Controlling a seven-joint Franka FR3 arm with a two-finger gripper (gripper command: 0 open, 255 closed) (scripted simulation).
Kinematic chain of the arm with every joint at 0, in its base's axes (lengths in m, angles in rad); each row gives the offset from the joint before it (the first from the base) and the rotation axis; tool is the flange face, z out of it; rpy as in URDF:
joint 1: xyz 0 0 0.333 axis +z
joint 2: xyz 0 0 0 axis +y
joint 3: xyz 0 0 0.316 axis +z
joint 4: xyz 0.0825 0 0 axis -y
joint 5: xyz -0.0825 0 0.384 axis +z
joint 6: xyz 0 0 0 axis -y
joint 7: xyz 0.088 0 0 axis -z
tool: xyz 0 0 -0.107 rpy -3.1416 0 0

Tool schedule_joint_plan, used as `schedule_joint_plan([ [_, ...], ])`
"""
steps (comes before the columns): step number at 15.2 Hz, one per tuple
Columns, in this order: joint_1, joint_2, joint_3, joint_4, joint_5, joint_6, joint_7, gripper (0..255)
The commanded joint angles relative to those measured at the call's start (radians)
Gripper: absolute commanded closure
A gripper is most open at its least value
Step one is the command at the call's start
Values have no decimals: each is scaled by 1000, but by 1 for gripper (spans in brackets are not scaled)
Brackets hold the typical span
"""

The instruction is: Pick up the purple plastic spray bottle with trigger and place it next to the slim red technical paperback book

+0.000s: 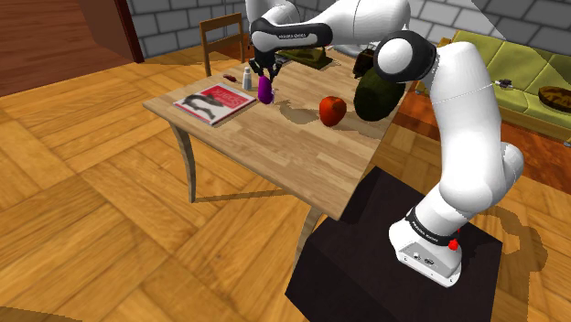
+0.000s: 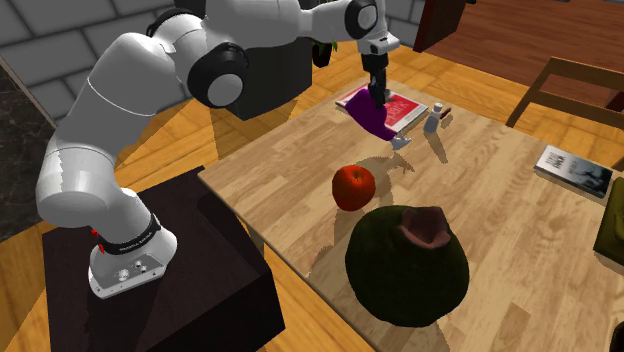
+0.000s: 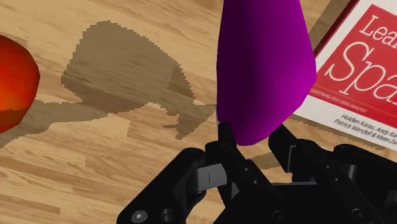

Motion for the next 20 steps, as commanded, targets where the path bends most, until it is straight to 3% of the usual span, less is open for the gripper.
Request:
schedule_joint_plan([
  [1,-5,5,-3,-26,-5,23,10,255],
  [7,-10,25,-9,-71,-17,83,36,255],
  [15,-11,27,-9,-74,-19,87,38,255],
  [16,-12,23,-9,-77,-18,86,37,0],
  [20,-13,24,-9,-77,-19,87,37,0],
])
